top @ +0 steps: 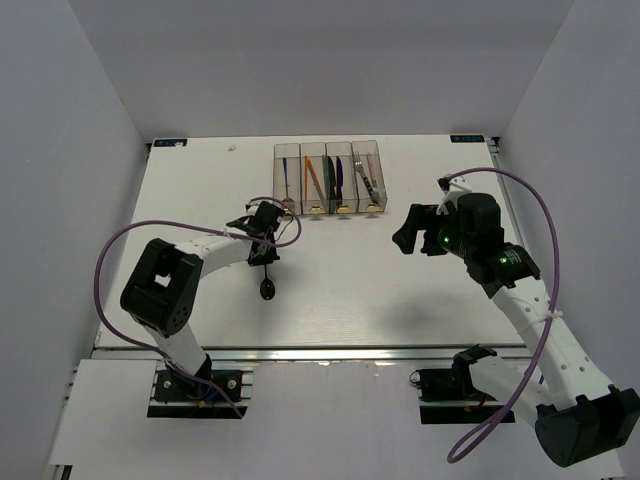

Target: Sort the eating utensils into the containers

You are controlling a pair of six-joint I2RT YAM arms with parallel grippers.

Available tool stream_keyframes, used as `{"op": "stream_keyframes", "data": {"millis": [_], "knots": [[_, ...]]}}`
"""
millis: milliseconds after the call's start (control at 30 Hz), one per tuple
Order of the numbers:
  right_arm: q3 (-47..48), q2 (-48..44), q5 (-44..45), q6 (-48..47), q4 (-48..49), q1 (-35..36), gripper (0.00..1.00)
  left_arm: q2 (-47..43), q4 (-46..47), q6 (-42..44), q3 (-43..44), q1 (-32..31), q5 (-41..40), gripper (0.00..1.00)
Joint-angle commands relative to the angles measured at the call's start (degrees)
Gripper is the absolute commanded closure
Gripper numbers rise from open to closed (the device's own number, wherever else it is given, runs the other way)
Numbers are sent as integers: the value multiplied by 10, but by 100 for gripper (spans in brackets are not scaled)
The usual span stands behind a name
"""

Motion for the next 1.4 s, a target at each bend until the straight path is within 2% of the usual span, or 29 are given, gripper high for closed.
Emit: {"op": "stream_keyframes", "data": {"millis": [0, 100, 267, 400, 467, 600, 633, 667, 700, 767, 900, 1000, 1367], "knots": [[14, -8, -7, 3, 21, 3, 11, 20, -21, -15, -49, -3, 21, 100], [13, -8, -9, 3, 21, 2, 11, -22, -47, -26, -23, -6, 7, 100], [12, -8, -8, 3, 21, 3, 11, -144, -81, -56, 55, -9, -17, 100], [12, -6, -6, 3, 22, 2, 11, -175, -27, -57, 104, -9, 4, 100], [13, -3, -7, 3, 23, 3, 11, -128, -9, -28, 167, -9, 21, 100], [14, -3, -7, 0, 22, 3, 11, 4, -45, 25, 328, -8, 10, 100], [14, -3, -5, -1, 22, 3, 11, 34, -56, 60, 404, -8, 5, 100], [14, -6, 0, -3, 21, 3, 11, 93, -70, 75, 445, -4, -2, 100], [14, -8, 2, -4, 20, 3, 11, 124, -106, 85, 488, -2, -14, 100], [14, -9, 5, -6, 18, 3, 11, 177, -123, 119, 602, 3, -17, 100], [10, -3, -6, -5, 21, 3, 11, 277, -122, 161, 703, 6, -41, 100], [9, -1, -2, -9, 21, 3, 11, 305, -113, 182, 728, 9, -81, 100], [7, 17, 1, -11, 24, 3, 11, 307, -43, 191, 667, 48, -50, 100]]}}
